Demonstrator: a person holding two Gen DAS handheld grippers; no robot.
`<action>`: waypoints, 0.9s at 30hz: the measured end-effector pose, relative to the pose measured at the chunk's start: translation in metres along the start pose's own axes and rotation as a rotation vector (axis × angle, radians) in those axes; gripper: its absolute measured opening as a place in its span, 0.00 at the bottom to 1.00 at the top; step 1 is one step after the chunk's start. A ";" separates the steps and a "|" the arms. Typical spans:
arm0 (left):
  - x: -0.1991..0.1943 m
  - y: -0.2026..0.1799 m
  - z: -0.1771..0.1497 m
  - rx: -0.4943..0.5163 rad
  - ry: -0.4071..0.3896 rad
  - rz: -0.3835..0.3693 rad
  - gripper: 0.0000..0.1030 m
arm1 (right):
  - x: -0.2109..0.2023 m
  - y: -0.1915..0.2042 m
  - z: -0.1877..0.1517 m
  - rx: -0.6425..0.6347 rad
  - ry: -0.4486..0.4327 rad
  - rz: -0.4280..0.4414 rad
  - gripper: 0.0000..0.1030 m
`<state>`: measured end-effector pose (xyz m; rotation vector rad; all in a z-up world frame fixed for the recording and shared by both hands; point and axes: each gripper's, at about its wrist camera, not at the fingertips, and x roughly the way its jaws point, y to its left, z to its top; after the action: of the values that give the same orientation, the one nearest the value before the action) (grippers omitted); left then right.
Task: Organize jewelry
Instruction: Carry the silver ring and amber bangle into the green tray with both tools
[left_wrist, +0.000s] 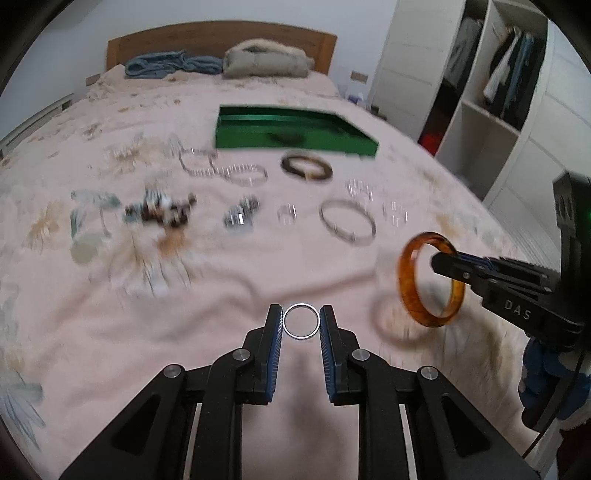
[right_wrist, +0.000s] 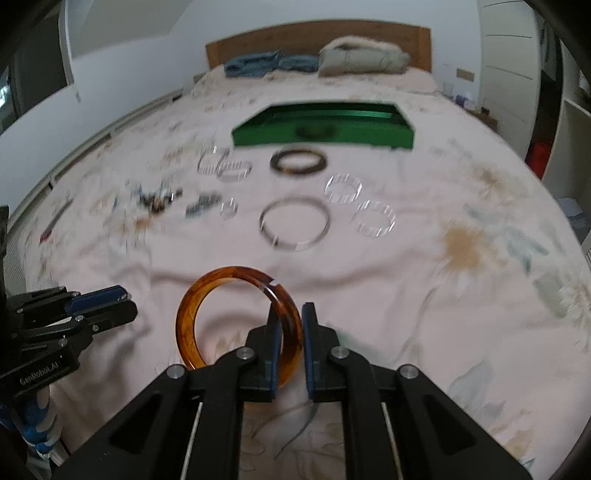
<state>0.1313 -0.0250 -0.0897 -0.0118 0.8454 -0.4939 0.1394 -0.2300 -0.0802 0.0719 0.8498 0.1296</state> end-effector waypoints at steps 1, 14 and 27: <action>-0.002 0.004 0.014 -0.008 -0.020 -0.001 0.19 | -0.006 -0.004 0.010 0.004 -0.024 -0.008 0.09; 0.057 0.031 0.213 -0.050 -0.149 0.037 0.19 | 0.005 -0.058 0.203 0.053 -0.234 -0.110 0.09; 0.229 0.061 0.268 -0.054 0.032 0.142 0.19 | 0.192 -0.114 0.256 0.167 -0.019 -0.143 0.09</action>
<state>0.4765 -0.1168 -0.0857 0.0062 0.8843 -0.3388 0.4673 -0.3183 -0.0673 0.1679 0.8427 -0.0768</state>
